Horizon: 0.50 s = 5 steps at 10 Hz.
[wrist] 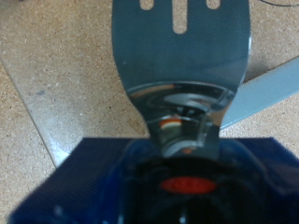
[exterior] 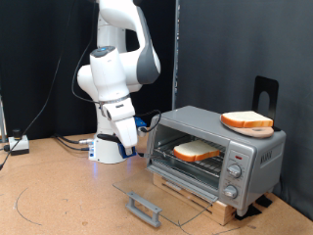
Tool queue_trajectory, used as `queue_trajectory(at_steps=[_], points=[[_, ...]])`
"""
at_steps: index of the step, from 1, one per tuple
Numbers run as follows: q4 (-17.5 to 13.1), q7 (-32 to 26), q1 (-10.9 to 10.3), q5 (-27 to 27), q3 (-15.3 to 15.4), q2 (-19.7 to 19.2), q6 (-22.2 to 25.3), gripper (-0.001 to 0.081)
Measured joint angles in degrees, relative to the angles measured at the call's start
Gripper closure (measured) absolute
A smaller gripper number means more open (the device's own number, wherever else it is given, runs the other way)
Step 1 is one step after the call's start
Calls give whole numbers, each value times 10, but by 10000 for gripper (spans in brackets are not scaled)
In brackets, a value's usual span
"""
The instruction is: Make a piece of toast with the oven
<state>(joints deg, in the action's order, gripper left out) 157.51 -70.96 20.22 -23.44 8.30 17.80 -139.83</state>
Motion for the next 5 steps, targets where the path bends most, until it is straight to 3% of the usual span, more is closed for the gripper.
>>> queue_trajectory(at_steps=[2,3,5], points=[[-1,-73,-23,-121,-26,15,8,411],[-2,-115,-34,-179,-48,34,35,411],[-9,-135,-37,-217,-74,75,102,411]])
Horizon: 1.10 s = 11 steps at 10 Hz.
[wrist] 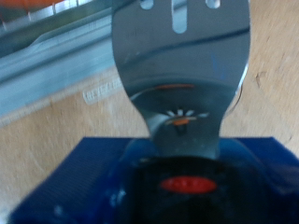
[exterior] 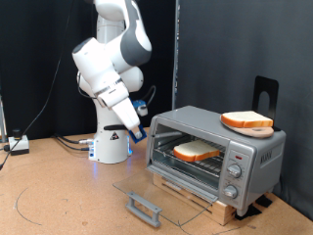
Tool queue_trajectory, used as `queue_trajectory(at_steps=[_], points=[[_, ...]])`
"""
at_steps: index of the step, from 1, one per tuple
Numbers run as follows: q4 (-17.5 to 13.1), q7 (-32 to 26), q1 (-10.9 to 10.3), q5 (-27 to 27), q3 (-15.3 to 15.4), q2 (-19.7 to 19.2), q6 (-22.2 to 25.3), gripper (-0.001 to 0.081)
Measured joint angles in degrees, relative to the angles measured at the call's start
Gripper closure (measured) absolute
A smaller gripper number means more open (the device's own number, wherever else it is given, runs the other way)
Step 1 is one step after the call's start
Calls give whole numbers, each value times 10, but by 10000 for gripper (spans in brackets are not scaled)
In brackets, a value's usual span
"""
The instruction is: Make a piece of toast with the oven
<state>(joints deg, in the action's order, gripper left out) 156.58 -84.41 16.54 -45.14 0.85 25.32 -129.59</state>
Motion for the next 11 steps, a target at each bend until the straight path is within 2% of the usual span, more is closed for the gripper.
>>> queue_trajectory(at_steps=[2,4,6,7,9,11], points=[[-7,20,0,16,2,38,43,411],[-17,69,1,50,20,73,76,411],[-21,107,2,67,42,98,83,411],[-20,106,2,66,41,96,83,411],[-18,107,-16,-4,38,97,123,411],[-18,109,-43,-44,41,107,176,411]])
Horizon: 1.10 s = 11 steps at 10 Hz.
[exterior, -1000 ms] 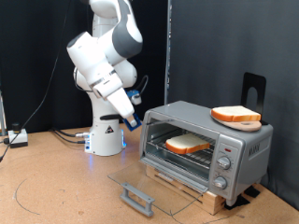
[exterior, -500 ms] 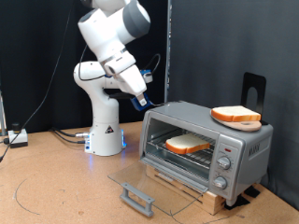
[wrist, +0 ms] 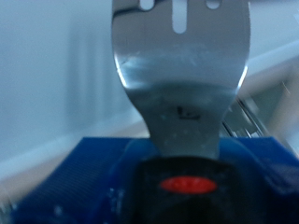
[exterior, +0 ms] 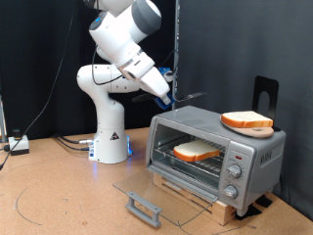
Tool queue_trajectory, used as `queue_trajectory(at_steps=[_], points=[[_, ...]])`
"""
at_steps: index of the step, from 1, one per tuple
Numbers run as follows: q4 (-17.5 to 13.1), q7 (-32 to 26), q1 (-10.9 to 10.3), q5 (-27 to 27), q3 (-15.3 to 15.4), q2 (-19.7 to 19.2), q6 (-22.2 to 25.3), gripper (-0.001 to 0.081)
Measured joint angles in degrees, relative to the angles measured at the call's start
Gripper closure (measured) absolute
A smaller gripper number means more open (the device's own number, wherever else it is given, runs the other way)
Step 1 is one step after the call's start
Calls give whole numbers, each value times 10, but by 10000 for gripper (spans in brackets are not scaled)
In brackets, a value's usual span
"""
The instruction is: Make a piece of toast with the oven
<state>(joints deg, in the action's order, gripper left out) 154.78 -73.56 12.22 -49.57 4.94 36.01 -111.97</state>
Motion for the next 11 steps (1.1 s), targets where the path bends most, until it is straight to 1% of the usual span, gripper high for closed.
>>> queue_trajectory(at_steps=[2,5,7,9,11], points=[[2,12,-19,-7,17,18,24,411],[5,59,-41,-9,63,49,38,411],[10,77,-58,-21,95,72,34,411],[23,101,-71,-27,138,104,23,411],[43,149,-82,-37,189,138,3,411]])
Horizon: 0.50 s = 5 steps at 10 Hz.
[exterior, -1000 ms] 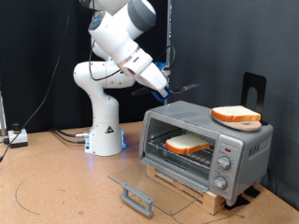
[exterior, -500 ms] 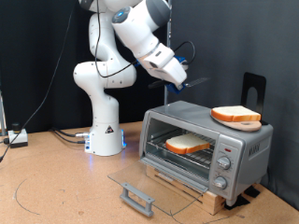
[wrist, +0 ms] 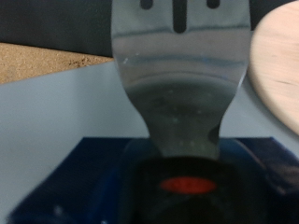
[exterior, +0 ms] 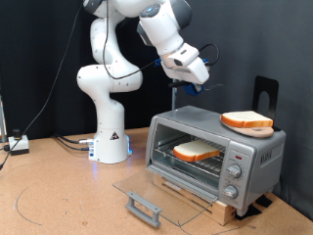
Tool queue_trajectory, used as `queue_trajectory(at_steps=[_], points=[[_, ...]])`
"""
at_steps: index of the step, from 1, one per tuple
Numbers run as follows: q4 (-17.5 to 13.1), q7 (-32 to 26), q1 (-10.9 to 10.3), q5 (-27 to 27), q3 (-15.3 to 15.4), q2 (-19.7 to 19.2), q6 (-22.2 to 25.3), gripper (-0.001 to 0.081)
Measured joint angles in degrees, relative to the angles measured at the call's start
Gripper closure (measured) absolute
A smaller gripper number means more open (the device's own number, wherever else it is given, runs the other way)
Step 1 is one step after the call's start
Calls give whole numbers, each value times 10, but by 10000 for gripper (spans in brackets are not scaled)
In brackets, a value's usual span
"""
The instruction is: Make a piece of toast with the oven
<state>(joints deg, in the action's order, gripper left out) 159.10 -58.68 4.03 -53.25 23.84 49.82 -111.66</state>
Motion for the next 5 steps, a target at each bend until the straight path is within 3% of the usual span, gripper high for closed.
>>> queue_trajectory(at_steps=[3,5], points=[[31,67,-6,-30,84,22,-46,411],[43,77,-5,-52,120,17,-83,411]])
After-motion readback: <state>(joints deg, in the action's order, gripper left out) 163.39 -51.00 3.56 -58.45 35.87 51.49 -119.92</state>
